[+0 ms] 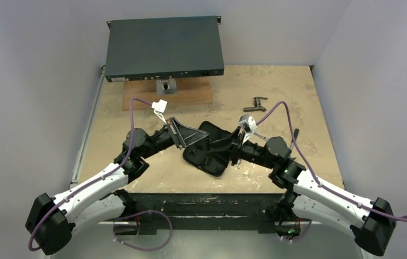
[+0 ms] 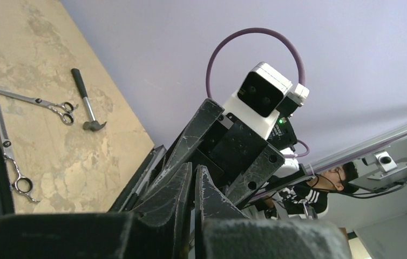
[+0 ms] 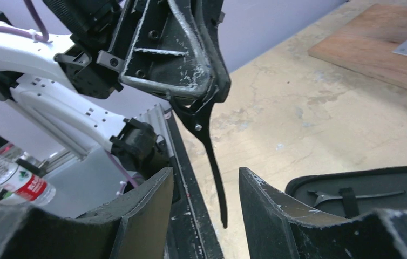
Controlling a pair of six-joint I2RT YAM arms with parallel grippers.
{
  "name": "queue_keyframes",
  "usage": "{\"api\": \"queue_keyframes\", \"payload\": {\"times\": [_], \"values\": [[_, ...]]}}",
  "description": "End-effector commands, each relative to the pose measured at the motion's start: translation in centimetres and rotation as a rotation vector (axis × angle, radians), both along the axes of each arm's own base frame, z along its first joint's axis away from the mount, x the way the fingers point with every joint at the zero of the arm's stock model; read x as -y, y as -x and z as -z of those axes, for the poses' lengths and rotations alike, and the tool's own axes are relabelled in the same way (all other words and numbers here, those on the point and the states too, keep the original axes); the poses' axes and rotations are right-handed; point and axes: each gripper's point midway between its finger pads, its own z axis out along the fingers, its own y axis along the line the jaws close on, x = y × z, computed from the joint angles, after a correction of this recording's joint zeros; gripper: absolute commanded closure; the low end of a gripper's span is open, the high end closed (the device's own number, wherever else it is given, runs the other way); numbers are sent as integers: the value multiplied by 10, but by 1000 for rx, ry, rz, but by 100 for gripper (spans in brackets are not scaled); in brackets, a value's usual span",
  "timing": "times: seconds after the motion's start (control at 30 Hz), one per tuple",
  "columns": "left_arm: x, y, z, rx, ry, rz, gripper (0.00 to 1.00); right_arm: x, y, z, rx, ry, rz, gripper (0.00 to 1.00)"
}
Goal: Sort the hair-cutting tools
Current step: Pick up the haircut tool at the center of the board.
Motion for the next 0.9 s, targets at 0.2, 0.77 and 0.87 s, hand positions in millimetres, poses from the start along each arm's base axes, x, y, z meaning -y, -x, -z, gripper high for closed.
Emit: {"api": "queue_keyframes", "payload": {"times": [0.2,0.77,0.87], "values": [[2,10,-14,36,58,56,100,7,-15,-31,113,-42,96,52],[6,9,-9,30,44,61,100,-5,1,-47,121,-72,-18,94],[5,4,-7,23,24,31,100,-3,0,-46,105,-77,-4,100]]}}
